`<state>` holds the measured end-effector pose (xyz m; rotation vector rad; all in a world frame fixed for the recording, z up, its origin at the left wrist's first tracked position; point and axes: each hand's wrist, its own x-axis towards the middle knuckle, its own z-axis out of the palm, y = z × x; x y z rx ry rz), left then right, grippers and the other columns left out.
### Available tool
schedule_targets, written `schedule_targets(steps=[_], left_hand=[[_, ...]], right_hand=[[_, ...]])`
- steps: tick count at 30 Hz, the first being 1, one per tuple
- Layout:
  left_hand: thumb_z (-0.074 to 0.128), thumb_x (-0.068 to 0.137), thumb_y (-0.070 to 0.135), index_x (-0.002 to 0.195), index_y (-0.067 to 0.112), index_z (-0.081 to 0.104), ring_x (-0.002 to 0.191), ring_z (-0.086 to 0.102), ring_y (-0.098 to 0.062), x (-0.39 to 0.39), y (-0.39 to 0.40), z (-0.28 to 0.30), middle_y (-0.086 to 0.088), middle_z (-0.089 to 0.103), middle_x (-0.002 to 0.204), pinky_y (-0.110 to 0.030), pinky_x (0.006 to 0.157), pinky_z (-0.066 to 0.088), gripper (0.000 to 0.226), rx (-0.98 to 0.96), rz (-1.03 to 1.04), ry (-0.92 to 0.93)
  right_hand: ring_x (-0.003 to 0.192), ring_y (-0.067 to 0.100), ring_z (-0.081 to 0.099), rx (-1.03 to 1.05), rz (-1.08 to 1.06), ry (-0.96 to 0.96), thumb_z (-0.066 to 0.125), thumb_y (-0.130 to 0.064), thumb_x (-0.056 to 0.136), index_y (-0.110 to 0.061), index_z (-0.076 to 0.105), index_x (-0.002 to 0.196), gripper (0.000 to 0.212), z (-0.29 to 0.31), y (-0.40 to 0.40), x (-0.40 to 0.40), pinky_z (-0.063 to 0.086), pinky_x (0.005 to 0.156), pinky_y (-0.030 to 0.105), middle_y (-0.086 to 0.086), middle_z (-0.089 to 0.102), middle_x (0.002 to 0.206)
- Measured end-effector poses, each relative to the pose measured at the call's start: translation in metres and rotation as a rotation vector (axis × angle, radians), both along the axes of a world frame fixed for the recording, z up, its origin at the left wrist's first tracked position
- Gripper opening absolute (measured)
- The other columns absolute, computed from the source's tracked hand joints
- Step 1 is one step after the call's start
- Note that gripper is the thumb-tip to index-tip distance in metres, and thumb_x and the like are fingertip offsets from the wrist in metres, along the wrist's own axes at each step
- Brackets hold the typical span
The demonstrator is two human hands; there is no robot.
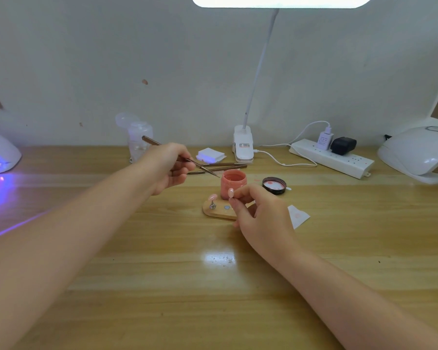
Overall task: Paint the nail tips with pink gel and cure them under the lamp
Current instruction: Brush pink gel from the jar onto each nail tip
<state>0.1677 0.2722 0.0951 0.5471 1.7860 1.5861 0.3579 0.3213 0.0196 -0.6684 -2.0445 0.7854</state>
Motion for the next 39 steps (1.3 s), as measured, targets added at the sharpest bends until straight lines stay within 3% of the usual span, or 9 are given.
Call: schedule_targets(steps=[6, 11, 15, 20, 26, 30, 34, 39], left_hand=[[0.056, 0.092, 0.007, 0.085, 0.004, 0.065, 0.049, 0.059, -0.011, 0.020, -0.034, -0.007, -0.008, 0.067, 0.064, -0.020, 0.047, 0.052, 0.012, 0.265, -0.028, 0.023], [0.055, 0.093, 0.002, 0.083, 0.017, 0.070, 0.061, 0.064, -0.008, 0.046, -0.066, -0.035, 0.002, 0.071, 0.069, -0.021, 0.058, 0.054, 0.024, 0.356, -0.079, 0.507], [0.058, 0.086, 0.022, 0.088, 0.034, 0.070, 0.072, 0.067, -0.004, 0.063, -0.079, -0.050, 0.012, 0.072, 0.081, -0.014, 0.065, 0.051, 0.017, 0.363, -0.118, 0.717], [0.059, 0.087, 0.027, 0.096, 0.035, 0.068, 0.077, 0.067, -0.001, 0.067, -0.083, -0.055, 0.016, 0.072, 0.087, -0.011, 0.069, 0.050, 0.015, 0.398, -0.139, 0.772], [0.058, 0.087, 0.026, 0.094, 0.037, 0.067, 0.075, 0.066, -0.016, 0.068, -0.083, -0.058, 0.004, 0.072, 0.084, -0.028, 0.069, 0.053, 0.016, 0.398, -0.171, 0.800], [0.055, 0.085, 0.029, 0.085, 0.027, 0.067, 0.072, 0.064, -0.010, 0.065, -0.086, -0.058, 0.008, 0.070, 0.081, -0.015, 0.063, 0.048, 0.012, 0.433, -0.164, 0.851], [0.052, 0.085, 0.036, 0.091, 0.031, 0.066, 0.077, 0.067, -0.006, 0.067, -0.087, -0.058, 0.016, 0.071, 0.083, -0.015, 0.066, 0.051, 0.016, 0.464, -0.147, 0.808], [0.059, 0.086, 0.025, 0.093, 0.034, 0.069, 0.079, 0.068, -0.011, 0.069, -0.085, -0.060, 0.006, 0.073, 0.086, -0.023, 0.069, 0.053, 0.016, 0.407, -0.156, 0.791]], right_hand=[[0.062, 0.016, 0.065, -0.054, 0.004, 0.012, 0.065, -0.015, 0.090, -0.031, 0.059, 0.080, 0.020, 0.002, -0.001, 0.000, 0.041, 0.058, 0.013, -0.014, 0.065, 0.081], [0.063, 0.018, 0.066, -0.087, 0.001, 0.014, 0.066, -0.017, 0.090, -0.036, 0.058, 0.078, 0.023, 0.004, -0.002, -0.001, 0.045, 0.060, 0.020, -0.013, 0.066, 0.082], [0.063, 0.016, 0.066, -0.070, -0.008, 0.006, 0.066, -0.018, 0.090, -0.027, 0.064, 0.084, 0.012, 0.004, -0.002, 0.000, 0.049, 0.062, 0.024, -0.013, 0.067, 0.084], [0.062, 0.015, 0.066, -0.058, 0.000, 0.004, 0.066, -0.017, 0.090, -0.022, 0.066, 0.087, 0.006, 0.004, -0.002, 0.002, 0.050, 0.062, 0.024, -0.014, 0.067, 0.083], [0.061, 0.015, 0.066, -0.054, -0.003, 0.011, 0.067, -0.015, 0.089, -0.026, 0.064, 0.084, 0.012, 0.004, -0.003, 0.002, 0.047, 0.060, 0.019, -0.015, 0.065, 0.081], [0.061, 0.016, 0.066, -0.070, 0.001, 0.013, 0.066, -0.015, 0.089, -0.025, 0.064, 0.083, 0.012, 0.004, -0.002, 0.001, 0.047, 0.059, 0.020, -0.013, 0.066, 0.080], [0.061, 0.016, 0.066, -0.073, 0.002, 0.020, 0.067, -0.015, 0.090, -0.022, 0.065, 0.085, 0.009, 0.003, -0.002, 0.001, 0.044, 0.058, 0.016, -0.013, 0.066, 0.081], [0.061, 0.014, 0.066, -0.062, -0.009, 0.016, 0.066, -0.015, 0.089, -0.024, 0.065, 0.085, 0.009, 0.003, -0.002, 0.002, 0.045, 0.059, 0.017, -0.011, 0.066, 0.080]])
